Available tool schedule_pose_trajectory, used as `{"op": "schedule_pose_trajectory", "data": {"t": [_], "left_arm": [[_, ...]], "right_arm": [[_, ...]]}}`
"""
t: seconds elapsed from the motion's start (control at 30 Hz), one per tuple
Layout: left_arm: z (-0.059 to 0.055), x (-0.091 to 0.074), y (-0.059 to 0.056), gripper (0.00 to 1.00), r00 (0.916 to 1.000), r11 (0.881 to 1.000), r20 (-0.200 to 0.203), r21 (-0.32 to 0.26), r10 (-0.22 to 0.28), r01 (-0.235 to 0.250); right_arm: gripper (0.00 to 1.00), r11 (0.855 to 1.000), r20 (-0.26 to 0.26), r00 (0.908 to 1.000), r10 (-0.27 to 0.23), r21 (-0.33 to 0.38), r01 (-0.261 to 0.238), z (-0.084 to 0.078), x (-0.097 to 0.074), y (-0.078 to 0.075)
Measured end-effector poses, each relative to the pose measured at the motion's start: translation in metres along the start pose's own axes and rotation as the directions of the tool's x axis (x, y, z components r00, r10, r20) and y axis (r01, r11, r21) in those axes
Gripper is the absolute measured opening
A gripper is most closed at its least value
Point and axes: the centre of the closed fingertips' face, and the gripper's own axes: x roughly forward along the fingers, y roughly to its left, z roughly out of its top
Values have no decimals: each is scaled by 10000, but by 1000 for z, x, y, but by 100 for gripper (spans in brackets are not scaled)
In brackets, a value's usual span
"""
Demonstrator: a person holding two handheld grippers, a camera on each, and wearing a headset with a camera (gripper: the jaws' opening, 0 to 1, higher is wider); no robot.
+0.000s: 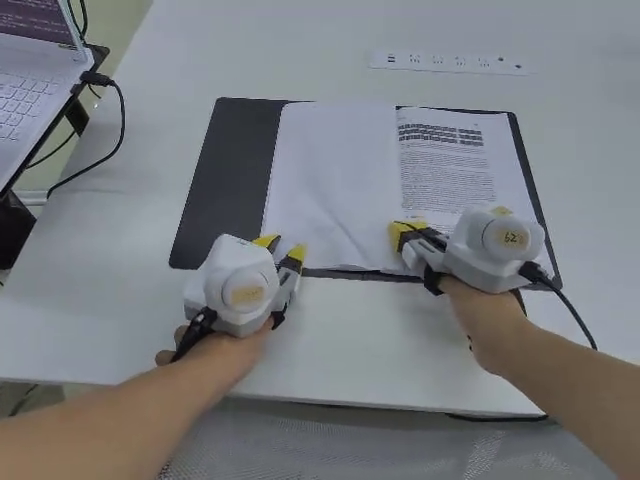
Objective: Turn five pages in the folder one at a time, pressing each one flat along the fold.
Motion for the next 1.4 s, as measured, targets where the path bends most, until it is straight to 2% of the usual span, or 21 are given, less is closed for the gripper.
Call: {"op": "schedule_pose_trajectory", "data": {"t": [0.4,0.53,0.67,0.73,0.8,0.9,1.0,1.03,1.07,1.1,1.17,1.23,1.27,1.33,1.4], "left_arm": [[0,1,0,17,10000,10000,-15,-27,-11,11],[0,1,0,17,10000,10000,-89,-22,0,0],[0,1,0,17,9999,10000,-172,4,6,-6],[0,1,0,17,9997,10000,-226,20,8,-8],[1,1,0,17,9995,10000,-306,-3,6,-7],[2,2,0,17,9981,10000,-614,-29,-27,26],[3,1,0,16,9942,9995,-1071,-321,-71,36],[2,0,1,15,9899,9985,-1416,-541,-37,-40],[2,-1,2,13,9873,9980,-1589,-633,-35,-67],[1,-3,1,12,9815,9951,-1910,-987,-134,-56],[4,-10,-4,11,9777,9839,-2065,-1787,-375,0],[8,-19,-7,9,9748,9742,-2162,-2258,-542,40],[11,-23,-7,6,9755,9748,-2127,-2230,-568,81],[17,-36,-14,2,9734,9636,-2110,-2654,-898,314],[24,-48,-18,1,9748,9598,-1984,-2772,-1022,442]], "right_arm": [[0,9996,-562,9982,190,213,-179,-27,-28,13],[0,9981,-725,9970,275,568,-234,-33,-37,16],[0,9959,-1230,9918,343,870,-237,-41,-47,21],[0,9902,-1202,9918,435,1374,-268,-39,-53,23],[0,9894,-1292,9905,467,1428,-280,-35,-60,23],[0,9875,-1057,9934,448,1548,-280,-23,-71,23],[0,9885,-846,9960,292,1505,-162,-9,-84,20],[0,9877,-801,9965,256,1561,-128,-6,-88,19],[0,9872,-717,9973,182,1595,-65,-2,-94,18],[0,9870,-624,9979,144,1610,-41,2,-98,17],[0,9843,-587,9982,120,1765,-14,7,-109,17],[0,9804,-586,9982,145,1968,-27,11,-119,17],[0,9795,-671,9977,108,2015,29,11,-122,17],[0,9796,-647,9979,15,2005,116,14,-132,17],[0,9773,-748,9970,-184,2092,338,15,-141,13]]}}
